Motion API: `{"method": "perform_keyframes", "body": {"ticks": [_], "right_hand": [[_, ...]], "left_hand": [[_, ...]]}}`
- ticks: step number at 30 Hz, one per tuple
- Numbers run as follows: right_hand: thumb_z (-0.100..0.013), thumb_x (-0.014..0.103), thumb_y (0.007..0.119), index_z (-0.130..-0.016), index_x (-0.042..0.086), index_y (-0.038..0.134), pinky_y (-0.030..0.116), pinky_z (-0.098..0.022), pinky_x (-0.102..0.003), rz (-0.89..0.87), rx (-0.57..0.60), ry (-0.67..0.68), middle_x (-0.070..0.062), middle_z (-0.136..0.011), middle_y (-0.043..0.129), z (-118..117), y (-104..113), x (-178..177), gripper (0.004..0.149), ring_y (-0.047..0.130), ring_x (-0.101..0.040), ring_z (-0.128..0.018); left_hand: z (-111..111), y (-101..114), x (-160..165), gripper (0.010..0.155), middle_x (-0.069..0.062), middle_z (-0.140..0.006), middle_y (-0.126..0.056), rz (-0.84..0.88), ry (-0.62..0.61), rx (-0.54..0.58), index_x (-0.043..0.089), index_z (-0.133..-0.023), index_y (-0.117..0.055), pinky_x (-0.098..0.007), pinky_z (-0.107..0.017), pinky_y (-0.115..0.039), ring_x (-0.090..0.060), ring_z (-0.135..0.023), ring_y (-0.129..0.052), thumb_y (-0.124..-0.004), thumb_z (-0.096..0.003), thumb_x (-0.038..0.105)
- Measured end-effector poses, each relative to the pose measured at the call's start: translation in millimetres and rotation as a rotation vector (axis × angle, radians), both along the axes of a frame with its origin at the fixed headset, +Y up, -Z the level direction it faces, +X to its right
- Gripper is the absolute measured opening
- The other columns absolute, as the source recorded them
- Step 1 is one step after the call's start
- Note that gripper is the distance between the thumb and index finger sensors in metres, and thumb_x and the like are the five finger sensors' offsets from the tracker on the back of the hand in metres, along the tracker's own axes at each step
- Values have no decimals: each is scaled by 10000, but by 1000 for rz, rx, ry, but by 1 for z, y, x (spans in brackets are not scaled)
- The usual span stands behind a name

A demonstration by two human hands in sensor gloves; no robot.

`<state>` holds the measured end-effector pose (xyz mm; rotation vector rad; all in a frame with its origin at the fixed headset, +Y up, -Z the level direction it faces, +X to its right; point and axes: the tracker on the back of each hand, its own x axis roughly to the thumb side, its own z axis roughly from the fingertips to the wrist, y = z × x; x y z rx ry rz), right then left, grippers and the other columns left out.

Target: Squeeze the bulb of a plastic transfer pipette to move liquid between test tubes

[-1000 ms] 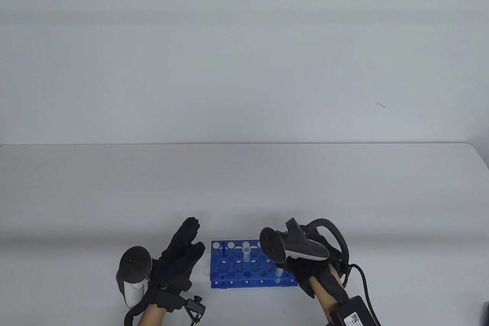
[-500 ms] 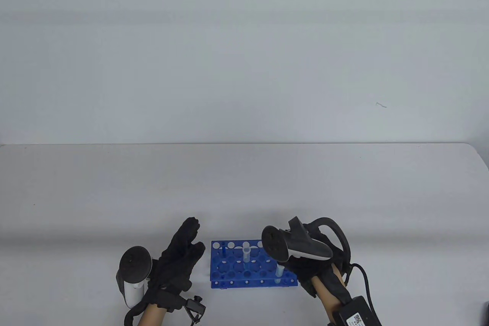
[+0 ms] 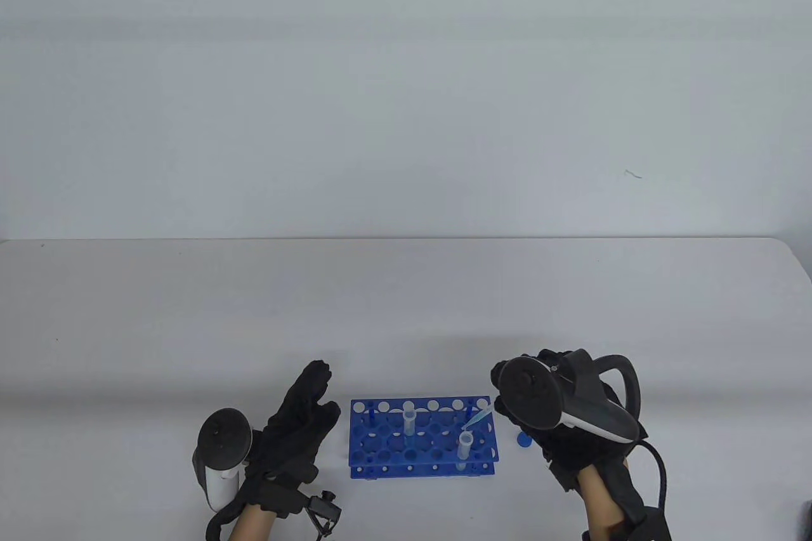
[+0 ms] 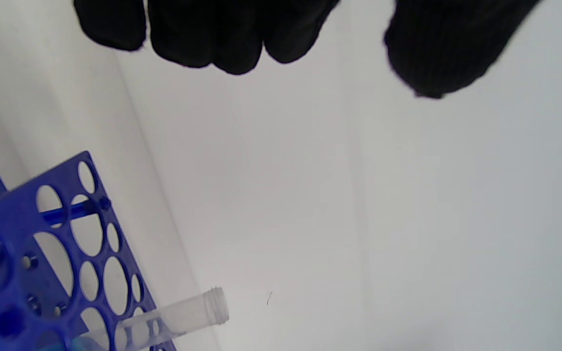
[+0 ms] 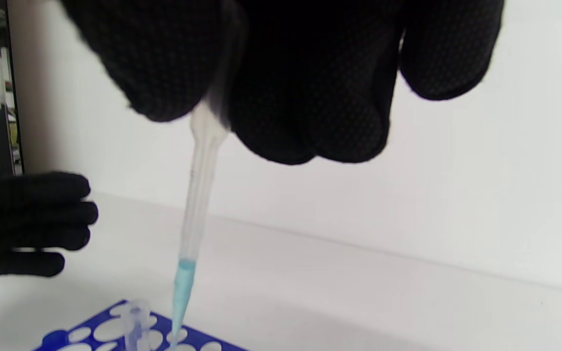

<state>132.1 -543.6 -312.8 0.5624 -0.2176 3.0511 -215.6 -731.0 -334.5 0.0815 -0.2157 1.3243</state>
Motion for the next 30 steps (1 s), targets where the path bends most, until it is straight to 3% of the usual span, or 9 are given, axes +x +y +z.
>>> {"method": "perform_keyframes", "body": {"ticks": [4, 10, 20, 30], "right_hand": [[-350, 383, 868, -786, 224, 878, 737, -598, -529, -69, 87, 44, 24, -631, 1025, 4, 4, -1, 464, 991, -183, -533], [-345, 385, 865, -783, 230, 876, 740, -597, -526, -96, 150, 113, 30, -630, 1024, -6, -12, -27, 465, 992, -176, -531], [-343, 376, 863, -789, 234, 868, 740, -598, -523, 9, 109, 132, 33, -639, 1019, -18, -38, -56, 469, 990, -174, -540], [-335, 375, 862, -778, 236, 870, 742, -599, -522, 125, 160, 145, 50, -598, 1017, -16, -52, -80, 464, 989, -166, -516]], "left_hand": [[0, 0, 0, 878, -127, -1237, -413, -4, 2, -2, 223, -1179, -372, -614, -813, -475, -384, -1109, -449, -661, -474, 658], [0, -1, 0, 877, -130, -1237, -413, -7, 2, -4, 224, -1179, -373, -614, -813, -476, -386, -1108, -450, -661, -474, 658], [0, -1, 0, 878, -129, -1237, -413, -11, 1, -4, 223, -1180, -373, -615, -812, -475, -384, -1109, -449, -662, -474, 658], [-1, 0, 0, 877, -129, -1238, -411, -12, -1, -1, 224, -1179, -373, -614, -814, -475, -384, -1110, -449, -661, -474, 658]]}}
